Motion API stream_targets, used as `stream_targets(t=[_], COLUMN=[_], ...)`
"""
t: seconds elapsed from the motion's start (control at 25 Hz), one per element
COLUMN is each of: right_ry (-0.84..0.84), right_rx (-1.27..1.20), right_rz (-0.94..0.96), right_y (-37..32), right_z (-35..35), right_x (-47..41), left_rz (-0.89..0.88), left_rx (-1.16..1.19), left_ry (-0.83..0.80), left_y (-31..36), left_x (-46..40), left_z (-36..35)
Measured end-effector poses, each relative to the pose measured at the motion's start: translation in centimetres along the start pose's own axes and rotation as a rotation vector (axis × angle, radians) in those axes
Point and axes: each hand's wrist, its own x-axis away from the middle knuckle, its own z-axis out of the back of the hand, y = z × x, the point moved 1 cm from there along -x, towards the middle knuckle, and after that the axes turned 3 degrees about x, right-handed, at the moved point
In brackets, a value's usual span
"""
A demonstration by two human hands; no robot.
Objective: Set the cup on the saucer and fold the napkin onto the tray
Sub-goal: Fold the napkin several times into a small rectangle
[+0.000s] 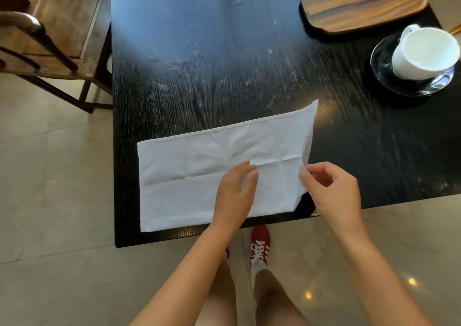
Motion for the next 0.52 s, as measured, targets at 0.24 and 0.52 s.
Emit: stream_targets(t=[0.24,0.52], right_ry=[-0.176,-0.240], right_rx=[0.128,0.269], right_rz=[0.141,0.292], right_y=[-3.6,-5.5], right_z=[-6.0,-12.9], right_x=[2.2,4.3], left_rz=[0.192,0.247], left_rx=[0.363,0.453], left_ry=[-0.059,0.017], left_y=[5.0,0.4], left_x=[-5.9,-6.4], left_z=[4.8,11.5])
